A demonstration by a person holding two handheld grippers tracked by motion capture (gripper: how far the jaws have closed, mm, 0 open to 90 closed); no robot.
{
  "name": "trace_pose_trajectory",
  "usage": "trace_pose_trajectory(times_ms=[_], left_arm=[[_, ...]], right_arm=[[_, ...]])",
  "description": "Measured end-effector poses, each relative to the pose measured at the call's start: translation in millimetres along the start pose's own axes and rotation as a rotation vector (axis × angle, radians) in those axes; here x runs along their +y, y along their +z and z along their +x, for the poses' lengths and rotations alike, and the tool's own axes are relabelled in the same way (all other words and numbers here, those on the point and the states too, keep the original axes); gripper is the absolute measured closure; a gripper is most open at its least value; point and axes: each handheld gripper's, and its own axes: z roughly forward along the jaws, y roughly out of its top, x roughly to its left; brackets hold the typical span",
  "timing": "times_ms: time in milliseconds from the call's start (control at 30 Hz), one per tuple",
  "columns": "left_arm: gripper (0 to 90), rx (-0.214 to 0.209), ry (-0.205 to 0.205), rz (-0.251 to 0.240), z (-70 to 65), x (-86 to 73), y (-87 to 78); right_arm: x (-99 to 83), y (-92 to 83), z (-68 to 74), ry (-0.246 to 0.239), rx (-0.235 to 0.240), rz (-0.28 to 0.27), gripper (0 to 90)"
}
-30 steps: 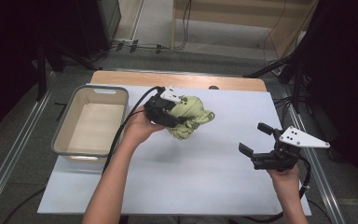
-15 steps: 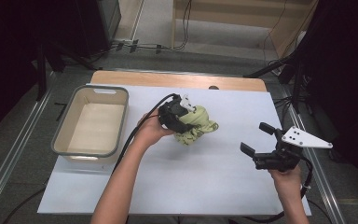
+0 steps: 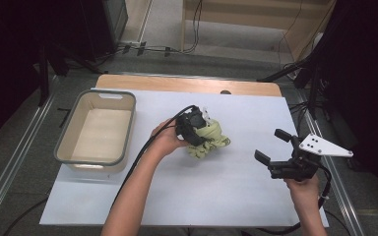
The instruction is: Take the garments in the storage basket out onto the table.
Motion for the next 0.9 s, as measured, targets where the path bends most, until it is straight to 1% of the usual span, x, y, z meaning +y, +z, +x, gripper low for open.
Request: trace_pose_trajectory(times_ms=[167, 300, 500, 600, 667, 733, 800, 833, 867, 900], left_arm=[[48.9, 0.001, 0.015, 0.061, -1.2, 0.0, 8.4], [48.3, 0.001, 0.008, 0.078, -1.0, -0.2, 11.9], [46.4, -0.016, -0.014, 0.092, 1.2, -0.7, 12.4], [45.0, -0.018, -0.013, 0.098, 1.9, -0.8, 12.0], [42.9, -0.013, -0.013, 0.095, 1.3, -1.0, 12.8], [40.3, -0.008, -0.009, 0.103, 1.2, -0.7, 13.3], [37.3, -0.003, -0.013, 0.103, 1.2, -0.9, 13.6], [34.0, -0.003, -0.015, 0.103, 1.0, -1.0, 13.6], [32.6, -0.007, -0.028, 0.103, 0.8, -1.3, 13.6], [29.0, -0.012, -0.035, 0.102, 1.0, -1.6, 13.9]], right_arm=[[0.1, -0.2, -0.1, 0.0, 0.0, -0.001, 0.0], [0.1, -0.2, 0.2, 0.002, 0.001, -0.001, 0.0], [0.1, -0.3, 0.4, -0.001, 0.002, -0.003, 0.0], [0.2, -0.4, 0.2, -0.001, 0.003, -0.003, 0.0], [0.2, -0.3, 0.2, 0.0, 0.003, -0.003, 0.0], [0.2, -0.1, 0.4, -0.001, 0.003, 0.0, 0.0], [0.2, -0.1, 0.4, 0.0, 0.003, 0.0, 0.0], [0.2, -0.4, 0.4, -0.001, 0.003, -0.001, 0.0], [0.2, -0.5, 0.3, -0.001, 0.002, -0.001, 0.0], [0.1, -0.6, 0.2, -0.001, 0.001, -0.002, 0.0]])
